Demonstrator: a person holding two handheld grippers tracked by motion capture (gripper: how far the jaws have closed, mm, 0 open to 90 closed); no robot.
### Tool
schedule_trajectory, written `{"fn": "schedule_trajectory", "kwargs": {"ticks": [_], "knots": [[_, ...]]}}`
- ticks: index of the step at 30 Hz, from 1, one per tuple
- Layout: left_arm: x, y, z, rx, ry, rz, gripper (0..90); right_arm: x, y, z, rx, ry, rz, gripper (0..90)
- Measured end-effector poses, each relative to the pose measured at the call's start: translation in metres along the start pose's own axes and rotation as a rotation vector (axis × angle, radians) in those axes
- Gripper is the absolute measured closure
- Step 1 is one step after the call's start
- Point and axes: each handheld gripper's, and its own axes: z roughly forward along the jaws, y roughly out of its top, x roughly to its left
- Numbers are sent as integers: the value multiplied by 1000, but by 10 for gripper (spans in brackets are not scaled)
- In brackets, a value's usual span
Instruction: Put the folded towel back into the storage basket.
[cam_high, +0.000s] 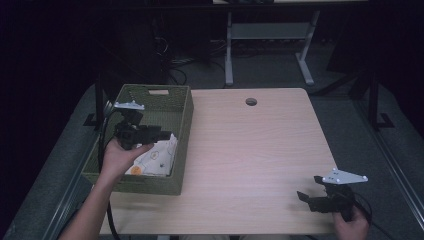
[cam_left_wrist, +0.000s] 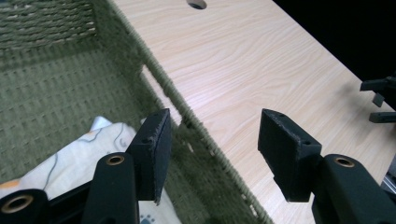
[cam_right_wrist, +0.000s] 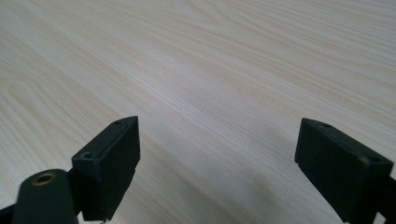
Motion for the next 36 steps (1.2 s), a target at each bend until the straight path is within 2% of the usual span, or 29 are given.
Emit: {"fn": "schedule_trajectory", "kwargs": {"ticks": [19, 36], "knots": [[-25, 8, 18, -4, -39, 36, 450, -1, 0, 0, 2, 0, 2, 137], [-56, 16, 38, 11, -74, 97, 447, -2, 0, 0, -3, 3, -1, 137]]}}
